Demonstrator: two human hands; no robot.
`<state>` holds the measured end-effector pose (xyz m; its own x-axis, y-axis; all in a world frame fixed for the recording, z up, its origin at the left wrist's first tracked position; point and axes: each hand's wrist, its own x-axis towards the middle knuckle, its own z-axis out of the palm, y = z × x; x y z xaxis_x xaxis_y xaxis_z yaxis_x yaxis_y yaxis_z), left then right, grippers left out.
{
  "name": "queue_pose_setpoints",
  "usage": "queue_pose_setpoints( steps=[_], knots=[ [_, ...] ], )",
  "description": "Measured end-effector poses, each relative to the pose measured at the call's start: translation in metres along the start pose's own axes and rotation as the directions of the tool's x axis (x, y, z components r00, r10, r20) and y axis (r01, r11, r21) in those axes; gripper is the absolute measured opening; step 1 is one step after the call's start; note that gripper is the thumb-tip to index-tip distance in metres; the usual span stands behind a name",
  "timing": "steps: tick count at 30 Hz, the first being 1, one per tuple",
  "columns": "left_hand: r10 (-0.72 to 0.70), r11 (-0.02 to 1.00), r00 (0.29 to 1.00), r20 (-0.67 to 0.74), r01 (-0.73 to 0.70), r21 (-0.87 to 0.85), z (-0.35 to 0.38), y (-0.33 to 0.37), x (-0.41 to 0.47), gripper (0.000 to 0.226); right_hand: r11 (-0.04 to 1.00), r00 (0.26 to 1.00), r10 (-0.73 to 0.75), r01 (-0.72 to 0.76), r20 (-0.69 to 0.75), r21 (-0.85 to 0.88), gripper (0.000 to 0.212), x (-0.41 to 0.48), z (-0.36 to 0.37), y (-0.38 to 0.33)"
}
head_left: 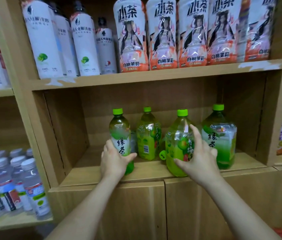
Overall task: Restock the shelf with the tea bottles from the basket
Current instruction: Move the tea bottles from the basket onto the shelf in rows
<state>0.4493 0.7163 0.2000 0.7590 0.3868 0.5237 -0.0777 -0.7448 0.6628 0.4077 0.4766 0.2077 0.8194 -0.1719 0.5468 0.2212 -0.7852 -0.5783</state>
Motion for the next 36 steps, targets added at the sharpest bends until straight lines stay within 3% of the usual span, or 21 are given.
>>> queue_pose_setpoints(
  steps=[5, 7, 9, 11, 14, 17, 20, 24, 30, 36],
  knots=[
    [-0.075, 0.997, 0.994, 0.075, 0.077, -0.018, 0.006, 0.004, 0.004, 0.081, 0.998, 0.999, -0.049, 0.049, 0.014, -0.044, 0.114, -0.008, 0.010, -0.013],
    [-0.097, 0.995, 0.994, 0.052, 0.097, -0.009, 0.000, 0.009, 0.000, 0.091, 0.993, 0.994, -0.105, 0.105, 0.006, -0.048, 0.110, -0.010, 0.015, -0.017],
    [0.035, 0.999, 0.993, -0.111, -0.038, -0.030, -0.008, 0.018, -0.014, 0.097, 0.990, 0.989, -0.139, 0.140, 0.041, -0.009, 0.106, -0.009, 0.015, -0.016],
    [0.278, 0.955, 0.936, -0.215, -0.293, -0.043, -0.014, 0.039, -0.035, 0.086, 0.987, 0.989, -0.144, 0.140, 0.042, 0.076, 0.103, -0.007, 0.006, -0.010],
    [0.496, 0.865, 0.866, -0.058, -0.499, -0.054, -0.004, 0.075, -0.054, 0.081, 0.984, 0.971, -0.127, 0.149, -0.202, 0.101, 0.091, 0.001, -0.017, 0.009],
    [0.561, 0.826, 0.824, 0.083, -0.563, 0.009, 0.017, 0.100, -0.055, 0.090, 0.998, 0.935, -0.018, 0.036, -0.355, 0.045, 0.093, 0.016, -0.041, 0.034],
    [0.516, 0.843, 0.839, 0.174, -0.533, 0.072, 0.033, 0.110, -0.048, 0.088, 0.981, 0.971, 0.144, -0.113, -0.193, 0.160, 0.111, 0.039, -0.058, 0.064],
    [0.498, 0.844, 0.854, 0.148, -0.517, 0.141, 0.045, 0.108, -0.045, 0.079, 0.824, 0.968, 0.189, -0.248, 0.166, 0.509, 0.114, 0.062, -0.067, 0.076],
    [0.486, 0.851, 0.870, 0.083, -0.493, 0.182, 0.051, 0.102, -0.040, 0.078, 0.860, 0.984, 0.109, -0.165, 0.142, 0.483, 0.096, 0.058, -0.057, 0.075],
    [0.432, 0.859, 0.895, 0.113, -0.447, 0.249, 0.053, 0.098, -0.025, 0.079, 0.809, 0.957, -0.043, -0.136, 0.288, 0.572, 0.093, 0.044, -0.053, 0.064]
  ],
)
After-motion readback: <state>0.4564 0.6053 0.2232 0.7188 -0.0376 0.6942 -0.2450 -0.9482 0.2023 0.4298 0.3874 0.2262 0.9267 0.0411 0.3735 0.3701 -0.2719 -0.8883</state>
